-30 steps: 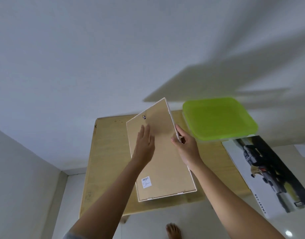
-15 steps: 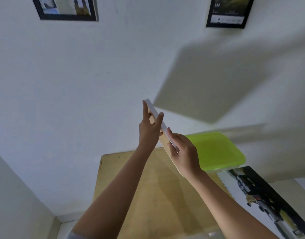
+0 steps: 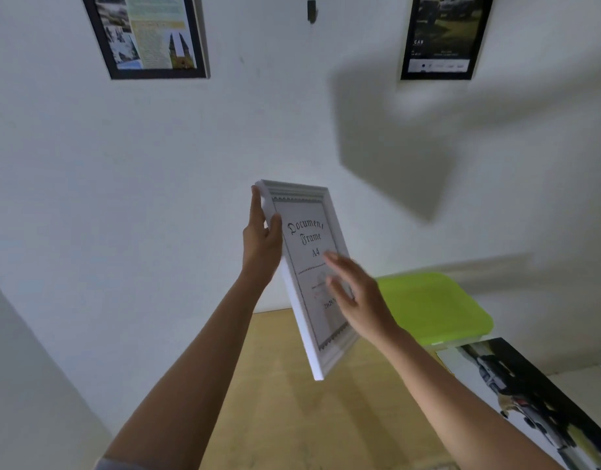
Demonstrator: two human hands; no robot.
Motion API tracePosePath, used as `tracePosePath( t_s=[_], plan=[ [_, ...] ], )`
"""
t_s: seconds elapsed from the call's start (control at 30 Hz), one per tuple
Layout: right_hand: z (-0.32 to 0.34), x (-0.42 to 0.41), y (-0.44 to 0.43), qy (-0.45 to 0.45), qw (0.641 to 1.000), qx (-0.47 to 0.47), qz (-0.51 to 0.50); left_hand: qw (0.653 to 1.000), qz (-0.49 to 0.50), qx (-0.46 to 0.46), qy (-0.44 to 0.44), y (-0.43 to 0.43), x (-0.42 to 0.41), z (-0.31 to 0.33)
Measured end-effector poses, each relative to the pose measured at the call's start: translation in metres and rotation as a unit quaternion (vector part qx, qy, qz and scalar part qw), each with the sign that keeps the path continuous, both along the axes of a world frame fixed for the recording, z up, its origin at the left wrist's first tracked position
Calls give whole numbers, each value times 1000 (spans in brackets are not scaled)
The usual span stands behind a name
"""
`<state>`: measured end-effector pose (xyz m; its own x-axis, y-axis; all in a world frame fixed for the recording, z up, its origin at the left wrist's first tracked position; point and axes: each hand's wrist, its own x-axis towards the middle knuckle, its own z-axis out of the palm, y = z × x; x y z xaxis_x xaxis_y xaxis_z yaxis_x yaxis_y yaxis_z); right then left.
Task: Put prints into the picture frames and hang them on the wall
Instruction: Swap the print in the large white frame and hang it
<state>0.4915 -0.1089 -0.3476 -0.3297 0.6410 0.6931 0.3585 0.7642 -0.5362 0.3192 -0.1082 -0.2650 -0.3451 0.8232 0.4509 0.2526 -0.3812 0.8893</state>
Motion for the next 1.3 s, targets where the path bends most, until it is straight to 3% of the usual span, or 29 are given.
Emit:
tracePosePath(
  t_s=[0.07, 0.13, 0.27, 0.4, 0.7, 0.93, 1.1, 1.3],
  plan=[
    [8, 9, 26, 25, 993, 25, -112, 999, -18, 16, -21, 1, -11, 6],
    [15, 16, 53, 31, 984, -25, -174, 998, -27, 29, -39, 6, -22, 11],
    [30, 28, 84, 78, 956, -259, -113, 994, -54, 48, -82, 22, -40, 21],
    [47, 30, 106, 205, 922, -327, 7, 991, -57, 56, -106, 51, -45, 42],
    [131, 22, 188, 357, 921, -156, 4, 992, -33, 109, -51, 119, -29, 98],
    [228, 12, 247, 391, 917, -33, 68, 983, -11, 181, -13, 160, -31, 173],
    [254, 2, 284, 381, 920, -25, 91, 981, 25, 190, 12, 185, -35, 205],
    [230, -12, 302, 371, 923, -33, 92, 988, 39, 149, 14, 211, -50, 178]
  ],
)
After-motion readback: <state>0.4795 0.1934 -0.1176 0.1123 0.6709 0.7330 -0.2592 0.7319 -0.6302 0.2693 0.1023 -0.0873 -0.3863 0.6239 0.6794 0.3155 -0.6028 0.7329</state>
